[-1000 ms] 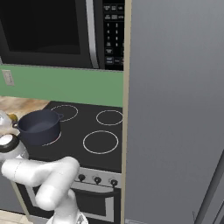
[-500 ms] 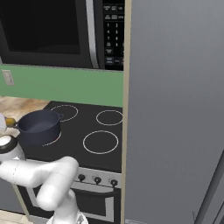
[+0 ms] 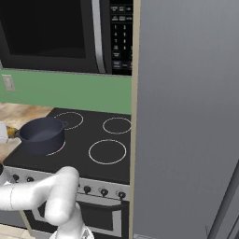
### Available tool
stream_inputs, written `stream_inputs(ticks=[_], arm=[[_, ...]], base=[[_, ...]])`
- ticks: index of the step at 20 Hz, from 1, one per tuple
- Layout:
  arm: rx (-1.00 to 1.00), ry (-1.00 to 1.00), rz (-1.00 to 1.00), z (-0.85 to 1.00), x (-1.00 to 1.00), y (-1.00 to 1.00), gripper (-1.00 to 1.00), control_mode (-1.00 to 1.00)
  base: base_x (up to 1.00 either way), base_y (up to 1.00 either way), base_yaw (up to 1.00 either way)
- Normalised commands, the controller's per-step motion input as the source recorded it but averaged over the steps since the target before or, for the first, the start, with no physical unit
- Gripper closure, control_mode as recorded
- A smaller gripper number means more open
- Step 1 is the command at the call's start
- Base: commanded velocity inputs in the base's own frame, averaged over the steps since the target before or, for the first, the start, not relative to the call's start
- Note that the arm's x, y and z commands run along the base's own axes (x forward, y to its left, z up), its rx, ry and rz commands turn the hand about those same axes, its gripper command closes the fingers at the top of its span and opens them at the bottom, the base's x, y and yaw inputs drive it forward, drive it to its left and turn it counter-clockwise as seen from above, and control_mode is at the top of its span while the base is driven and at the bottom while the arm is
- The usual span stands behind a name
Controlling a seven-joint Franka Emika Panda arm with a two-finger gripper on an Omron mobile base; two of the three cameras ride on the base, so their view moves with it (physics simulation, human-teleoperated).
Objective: Turn on the burner for the pot on the stove. Wait thirty seconds for the pot to heat up. Then add the squash to the pot.
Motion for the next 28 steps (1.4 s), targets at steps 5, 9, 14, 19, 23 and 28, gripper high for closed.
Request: stream_inputs(ticks=[5,9,14,19,23,28], arm=[[0.00,0.01,0.01,-1.00,0.15,-0.30,1.00,-1.00],[0.11,0.02,0.01,-0.49,-0.27,-0.13,1.00,-1.00],[0.33,-0.10,0.00,0.94,-0.80,-0.02,1.00,-1.00],[0.33,-0.14,0.00,0.33,-1.00,0.00,1.00,-1.00],[0.21,-0.27,0.00,0.74,-1.00,0.00,1.00,-1.00],[0.08,-0.30,-0.01,1.00,-0.81,0.07,1.00,-1.00]], base=[[0.00,0.00,0.00],[0.00,0.00,0.00],[0.00,0.00,0.00],[0.00,0.00,0.00],[0.00,0.00,0.00],[0.00,0.00,0.00]])
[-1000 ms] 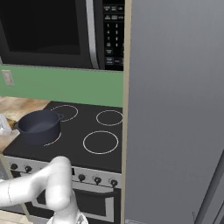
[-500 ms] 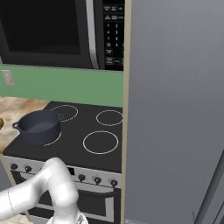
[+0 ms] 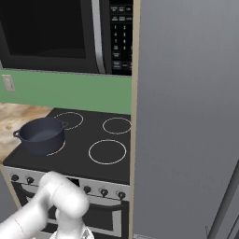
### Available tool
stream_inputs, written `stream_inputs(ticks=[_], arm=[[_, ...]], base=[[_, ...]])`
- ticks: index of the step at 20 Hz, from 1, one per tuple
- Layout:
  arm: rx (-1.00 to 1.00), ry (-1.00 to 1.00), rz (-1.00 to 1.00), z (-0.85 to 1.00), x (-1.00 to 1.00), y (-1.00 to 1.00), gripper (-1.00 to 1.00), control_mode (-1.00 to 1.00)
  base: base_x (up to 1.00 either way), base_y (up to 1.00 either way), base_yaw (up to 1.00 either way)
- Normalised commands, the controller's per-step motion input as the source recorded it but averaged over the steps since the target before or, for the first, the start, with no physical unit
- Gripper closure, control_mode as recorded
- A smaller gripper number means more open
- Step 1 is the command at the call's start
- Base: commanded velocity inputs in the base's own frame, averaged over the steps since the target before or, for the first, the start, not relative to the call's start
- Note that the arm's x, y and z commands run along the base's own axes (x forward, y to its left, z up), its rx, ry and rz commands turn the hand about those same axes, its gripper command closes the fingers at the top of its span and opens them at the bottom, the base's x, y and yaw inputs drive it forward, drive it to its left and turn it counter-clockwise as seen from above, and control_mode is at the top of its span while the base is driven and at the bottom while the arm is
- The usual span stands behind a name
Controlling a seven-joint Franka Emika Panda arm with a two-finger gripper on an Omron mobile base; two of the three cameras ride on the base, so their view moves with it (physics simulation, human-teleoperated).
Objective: Turn on the burner for the pot on the stove. Wait thirty seconds for the pot to heat up. Then add the squash to the pot.
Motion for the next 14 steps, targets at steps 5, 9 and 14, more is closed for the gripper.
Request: stream_inputs(ticks=[5,9,14], arm=[[0.15,-0.22,-0.03,1.00,-0.76,0.00,1.00,-1.00],[0.16,-0.10,-0.08,1.00,-0.89,0.00,1.00,-1.00],[0.29,0.12,-0.22,0.92,-0.80,-0.58,1.00,-1.00]], base=[[0.00,0.00,0.00],[0.00,0.00,0.00],[0.00,0.00,0.00]])
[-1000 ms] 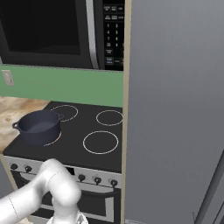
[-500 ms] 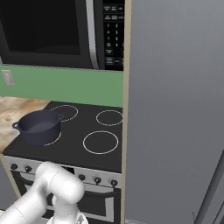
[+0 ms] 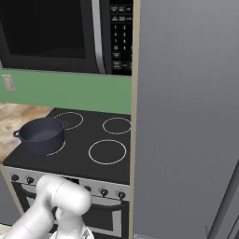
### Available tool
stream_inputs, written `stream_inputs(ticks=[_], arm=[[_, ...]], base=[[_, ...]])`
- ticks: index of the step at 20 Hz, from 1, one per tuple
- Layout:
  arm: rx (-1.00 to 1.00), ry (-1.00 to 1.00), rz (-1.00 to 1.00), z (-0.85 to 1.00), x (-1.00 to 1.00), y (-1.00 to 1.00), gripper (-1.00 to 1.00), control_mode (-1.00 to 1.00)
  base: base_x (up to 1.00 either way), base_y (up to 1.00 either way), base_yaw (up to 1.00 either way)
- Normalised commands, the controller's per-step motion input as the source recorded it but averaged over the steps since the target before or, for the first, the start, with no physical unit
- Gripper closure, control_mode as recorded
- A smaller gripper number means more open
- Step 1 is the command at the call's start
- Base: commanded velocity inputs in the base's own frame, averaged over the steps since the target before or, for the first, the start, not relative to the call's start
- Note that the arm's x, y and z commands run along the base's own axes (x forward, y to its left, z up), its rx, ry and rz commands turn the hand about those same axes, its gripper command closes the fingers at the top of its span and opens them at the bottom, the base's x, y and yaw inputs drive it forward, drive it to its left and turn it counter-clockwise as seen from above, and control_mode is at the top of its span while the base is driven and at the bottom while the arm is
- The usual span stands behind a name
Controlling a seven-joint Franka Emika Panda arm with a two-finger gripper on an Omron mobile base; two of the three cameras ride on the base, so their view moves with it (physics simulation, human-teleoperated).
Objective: Turn on the burner for the pot on the stove. Wait thirty seconds for the pot to heat up. Then add the squash to the pot.
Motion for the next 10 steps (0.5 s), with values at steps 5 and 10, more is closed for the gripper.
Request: stream_inputs(ticks=[5,10], arm=[[0.25,0.18,-0.19,0.77,-0.65,-0.57,1.00,-1.00],[0.00,0.24,0.00,0.07,0.00,-0.24,1.00,-1.00]], base=[[0.00,0.00,0.00],[0.00,0.00,0.00]])
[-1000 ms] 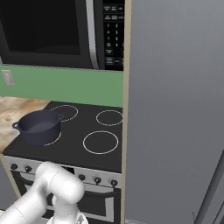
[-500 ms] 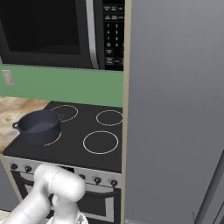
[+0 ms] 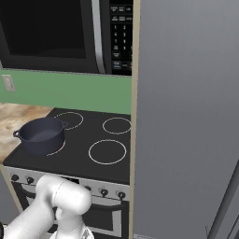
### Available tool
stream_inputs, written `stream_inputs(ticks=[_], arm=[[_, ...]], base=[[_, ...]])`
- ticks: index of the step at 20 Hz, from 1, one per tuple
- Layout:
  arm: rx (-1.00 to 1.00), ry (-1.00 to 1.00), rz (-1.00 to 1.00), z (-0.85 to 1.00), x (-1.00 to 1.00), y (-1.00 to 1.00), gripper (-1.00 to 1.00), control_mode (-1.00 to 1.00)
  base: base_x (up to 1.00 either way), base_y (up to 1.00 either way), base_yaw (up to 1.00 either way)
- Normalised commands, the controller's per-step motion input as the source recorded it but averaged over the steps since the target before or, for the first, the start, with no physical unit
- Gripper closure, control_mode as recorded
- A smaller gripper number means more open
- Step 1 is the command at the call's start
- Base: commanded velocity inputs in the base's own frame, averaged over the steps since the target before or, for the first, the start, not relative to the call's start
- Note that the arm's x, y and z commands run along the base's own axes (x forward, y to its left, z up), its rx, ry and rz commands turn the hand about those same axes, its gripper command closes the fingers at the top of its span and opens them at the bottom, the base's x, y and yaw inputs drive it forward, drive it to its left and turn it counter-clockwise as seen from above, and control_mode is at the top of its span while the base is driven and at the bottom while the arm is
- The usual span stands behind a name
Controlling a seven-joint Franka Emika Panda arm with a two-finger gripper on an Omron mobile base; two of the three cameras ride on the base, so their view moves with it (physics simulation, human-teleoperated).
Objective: Turn on the burner for the pot on the stove. Wait thirty seconds for the pot to heat up. Then add the squash to the pot.
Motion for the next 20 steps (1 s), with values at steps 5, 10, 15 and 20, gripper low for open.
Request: stream_inputs(ticks=[5,10,15,20], arm=[[0.00,0.32,0.00,0.00,0.00,-0.16,1.00,-1.00],[0.00,0.39,0.02,0.00,0.00,-0.15,1.00,-1.00],[0.00,0.24,0.03,-0.17,-0.02,-0.15,1.00,-1.00],[0.00,0.08,0.03,-0.21,-0.05,-0.10,1.00,-1.00]], base=[[0.00,0.00,0.00],[0.00,0.00,0.00],[0.00,0.00,0.00],[0.00,0.00,0.00]])
